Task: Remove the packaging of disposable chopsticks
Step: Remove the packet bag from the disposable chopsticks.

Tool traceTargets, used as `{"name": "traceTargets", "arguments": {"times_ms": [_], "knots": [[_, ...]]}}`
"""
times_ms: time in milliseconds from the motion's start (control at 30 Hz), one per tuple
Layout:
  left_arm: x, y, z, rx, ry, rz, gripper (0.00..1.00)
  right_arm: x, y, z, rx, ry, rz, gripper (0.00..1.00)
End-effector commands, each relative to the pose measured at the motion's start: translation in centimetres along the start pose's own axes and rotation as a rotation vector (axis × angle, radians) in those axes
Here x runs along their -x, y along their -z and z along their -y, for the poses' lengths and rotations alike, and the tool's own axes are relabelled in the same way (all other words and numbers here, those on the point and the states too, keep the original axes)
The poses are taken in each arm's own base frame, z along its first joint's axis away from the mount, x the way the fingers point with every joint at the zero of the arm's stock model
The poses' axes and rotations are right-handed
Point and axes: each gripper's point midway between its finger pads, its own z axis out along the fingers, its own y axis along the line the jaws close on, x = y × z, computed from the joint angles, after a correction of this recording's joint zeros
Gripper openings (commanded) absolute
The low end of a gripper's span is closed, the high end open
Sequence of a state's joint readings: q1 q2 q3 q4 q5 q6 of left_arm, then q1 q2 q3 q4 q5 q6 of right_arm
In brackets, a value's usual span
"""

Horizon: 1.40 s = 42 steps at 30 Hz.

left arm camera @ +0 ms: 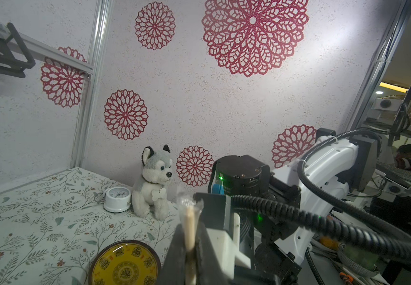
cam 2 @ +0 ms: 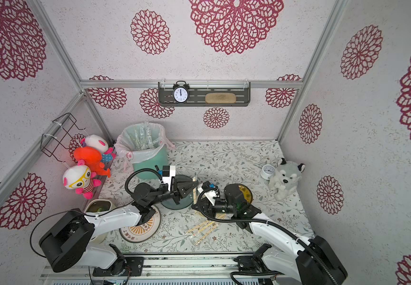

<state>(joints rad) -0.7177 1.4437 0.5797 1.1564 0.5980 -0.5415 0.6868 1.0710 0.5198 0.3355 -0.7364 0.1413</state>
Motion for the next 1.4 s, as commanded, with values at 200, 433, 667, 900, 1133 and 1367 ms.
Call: {"name": "traceTargets", "arguments": {"times_ms": [200,433,667,900,1133,1367], "knots": [[-12.8,3.0,-0.6,0.033,0.214,-0.409,0.04,15.6,5.1,-6.8,0.055,0.474,0.461,0.00],[-14.5,4.8,-0.8,0.089,0.207,-0.471,0.06,17.3,5.6,-6.9,0.032,0.497,0.502,0.00],[-16.4,5.8,-0.8,0.107,0.236,-0.555,0.10,19.3,6.8,-7.8,0.007,0.540,0.555,0.00],[-17.2,6.5,-0.3,0.097,0.249,-0.582,0.07,20.1,7.4,-7.7,-0.030,0.548,0.583,0.00],[-16.7,6.1,0.7,0.058,0.236,-0.588,0.13,19.8,7.9,-7.0,-0.077,0.533,0.598,0.00],[-16.2,5.7,0.4,0.062,0.221,-0.556,0.11,20.3,7.6,-6.8,-0.062,0.515,0.583,0.00]]}}
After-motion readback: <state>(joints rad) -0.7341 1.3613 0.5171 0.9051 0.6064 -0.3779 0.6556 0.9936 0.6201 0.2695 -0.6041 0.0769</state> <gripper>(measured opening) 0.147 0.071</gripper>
